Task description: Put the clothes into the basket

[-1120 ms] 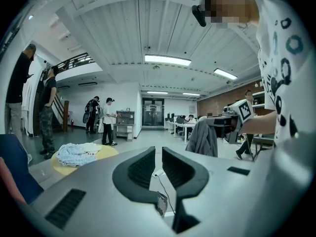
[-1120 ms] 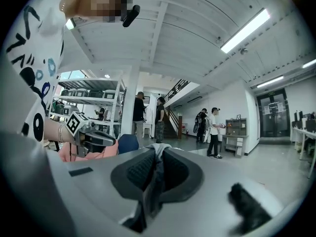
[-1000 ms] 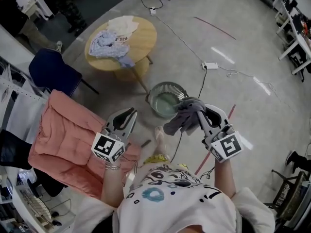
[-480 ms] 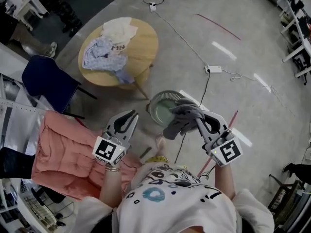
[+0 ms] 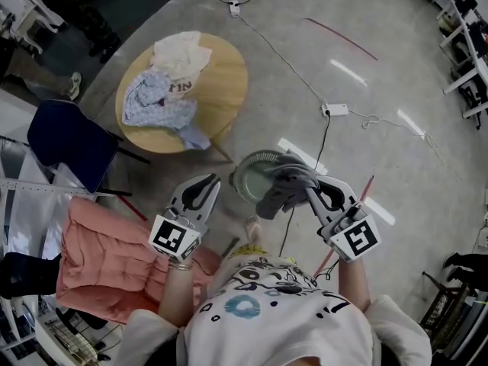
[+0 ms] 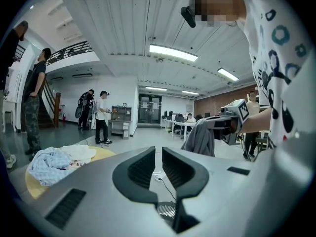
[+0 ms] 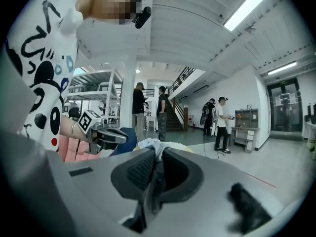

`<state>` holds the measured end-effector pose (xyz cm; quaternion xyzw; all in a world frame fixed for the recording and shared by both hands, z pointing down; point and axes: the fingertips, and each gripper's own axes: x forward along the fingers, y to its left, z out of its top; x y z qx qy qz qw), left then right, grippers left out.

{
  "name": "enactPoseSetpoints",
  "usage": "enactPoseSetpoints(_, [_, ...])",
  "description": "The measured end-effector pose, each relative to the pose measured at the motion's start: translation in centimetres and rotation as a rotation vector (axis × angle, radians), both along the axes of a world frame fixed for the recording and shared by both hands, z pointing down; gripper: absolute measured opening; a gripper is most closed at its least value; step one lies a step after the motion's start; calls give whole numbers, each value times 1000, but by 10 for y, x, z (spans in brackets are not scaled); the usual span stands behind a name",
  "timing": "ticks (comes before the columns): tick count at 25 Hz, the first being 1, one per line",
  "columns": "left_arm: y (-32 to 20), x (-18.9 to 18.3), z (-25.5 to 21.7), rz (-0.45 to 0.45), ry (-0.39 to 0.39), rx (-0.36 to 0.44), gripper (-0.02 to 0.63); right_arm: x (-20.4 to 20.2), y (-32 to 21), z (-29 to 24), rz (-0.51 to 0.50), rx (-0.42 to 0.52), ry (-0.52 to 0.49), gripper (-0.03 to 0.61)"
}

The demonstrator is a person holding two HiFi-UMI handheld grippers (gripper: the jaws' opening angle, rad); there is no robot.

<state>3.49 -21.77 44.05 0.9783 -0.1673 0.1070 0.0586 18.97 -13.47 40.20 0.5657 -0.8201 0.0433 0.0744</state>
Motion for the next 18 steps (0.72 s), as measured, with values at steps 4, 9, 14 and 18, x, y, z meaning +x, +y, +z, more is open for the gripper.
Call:
enactPoseSetpoints(4, [-7, 3, 2, -2, 10, 0, 54, 3, -5, 6, -16, -15, 14, 38])
enactPoseSetpoints(9, [-5, 1, 4, -5, 7, -3, 54, 3, -10, 4, -13, 5, -13, 38])
enactPoseSetpoints(14, [-3, -2, 6, -34, -7, -9, 54, 3, -13, 16, -57, -15, 23, 38])
enactPoseSetpoints(18, [-1, 1, 2, -71, -7, -5, 54, 5, -19, 13, -117, -20, 42, 38])
